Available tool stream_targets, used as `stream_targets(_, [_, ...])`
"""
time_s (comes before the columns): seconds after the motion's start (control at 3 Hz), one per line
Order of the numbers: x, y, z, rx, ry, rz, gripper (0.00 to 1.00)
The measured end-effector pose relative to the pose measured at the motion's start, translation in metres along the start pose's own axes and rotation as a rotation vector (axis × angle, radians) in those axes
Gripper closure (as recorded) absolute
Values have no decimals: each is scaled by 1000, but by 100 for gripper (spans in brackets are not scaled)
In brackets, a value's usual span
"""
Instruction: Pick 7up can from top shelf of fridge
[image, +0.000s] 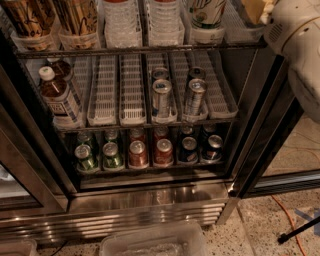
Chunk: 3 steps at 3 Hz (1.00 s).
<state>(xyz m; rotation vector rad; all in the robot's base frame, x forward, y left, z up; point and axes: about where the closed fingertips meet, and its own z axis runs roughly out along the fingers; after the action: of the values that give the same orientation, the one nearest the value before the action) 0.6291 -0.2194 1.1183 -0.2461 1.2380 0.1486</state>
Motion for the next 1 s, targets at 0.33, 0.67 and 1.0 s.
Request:
stream_targets(0.33, [-5, 10, -11, -28, -20, -16, 100])
stream_targets(0.67, [6, 44, -34, -100, 4, 1, 100])
stream_targets(1.0, [21, 99, -45, -211, 47, -13, 100])
